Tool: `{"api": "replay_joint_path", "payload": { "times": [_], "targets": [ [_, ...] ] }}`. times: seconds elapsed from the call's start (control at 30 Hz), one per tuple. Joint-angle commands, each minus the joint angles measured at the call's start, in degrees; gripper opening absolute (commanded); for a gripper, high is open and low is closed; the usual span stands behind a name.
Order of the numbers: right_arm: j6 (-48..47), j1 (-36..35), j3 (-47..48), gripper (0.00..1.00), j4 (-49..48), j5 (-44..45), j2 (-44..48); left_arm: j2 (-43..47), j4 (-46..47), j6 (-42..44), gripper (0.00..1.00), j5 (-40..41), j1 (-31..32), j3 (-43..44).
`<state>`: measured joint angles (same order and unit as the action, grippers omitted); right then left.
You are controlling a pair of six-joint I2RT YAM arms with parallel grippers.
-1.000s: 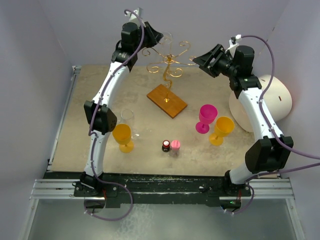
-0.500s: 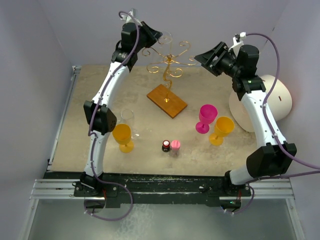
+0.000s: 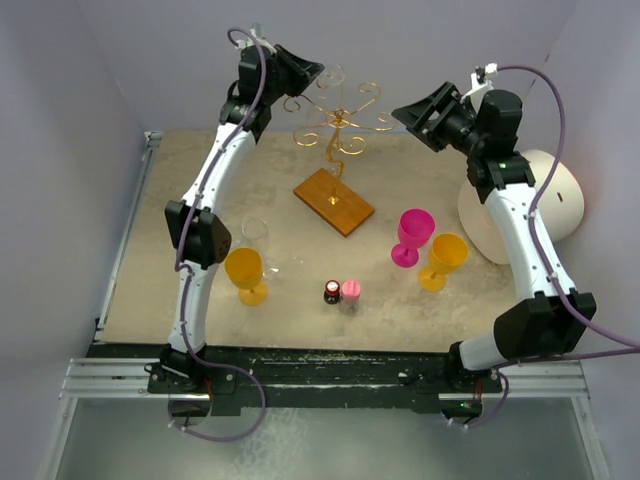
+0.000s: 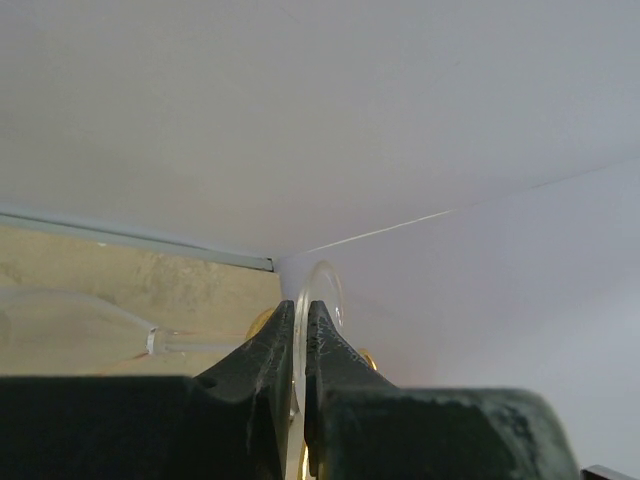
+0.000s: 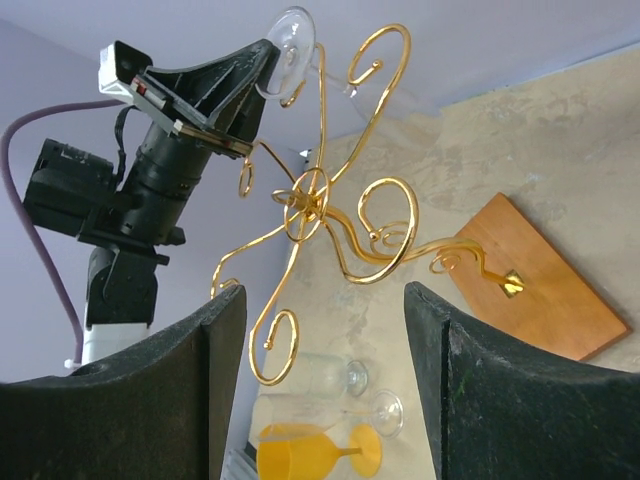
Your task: Take the wine glass off the wine glass rack
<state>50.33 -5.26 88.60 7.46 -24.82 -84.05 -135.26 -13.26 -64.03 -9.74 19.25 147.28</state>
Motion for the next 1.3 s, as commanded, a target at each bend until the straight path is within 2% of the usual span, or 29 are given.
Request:
{"api": "replay_joint_path", "payload": {
  "times": [0.0, 0.1, 0.37, 0.57, 0.97, 1.27],
  "targets": [
    [-1.3, 0.1, 1.2, 0.67, -1.1, 1.3, 2.8, 5.5, 5.7, -5.1, 0.00, -2.1, -0.5, 0.2],
    [-1.4, 0.1, 1.1, 0.69, -1.4, 1.6, 3.1, 5.6, 7.0, -6.4, 0.00, -2.9, -0.5, 0.2],
    [-2.2, 0.2, 1.1, 0.91, -1.6, 1.1, 3.8, 7.2, 10.0, -8.1, 0.00, -4.4, -0.4, -3.2],
    [-3.3, 0.2, 1.2, 0.99, -1.4, 1.9, 4.6, 7.0, 11.5, -9.7, 0.00, -7.7, -0.3, -3.9],
    [-3.9, 0.3, 0.8, 1.00, -1.3, 1.9, 5.4, 12.2, 13.9, -8.9, 0.00, -9.5, -0.4, -10.4],
    [-4.3, 0.2, 0.3, 1.00, -1.0, 2.8, 6.1, 13.3, 13.8, -9.8, 0.00, -11.4, -1.1, -12.2]
  ]
}}
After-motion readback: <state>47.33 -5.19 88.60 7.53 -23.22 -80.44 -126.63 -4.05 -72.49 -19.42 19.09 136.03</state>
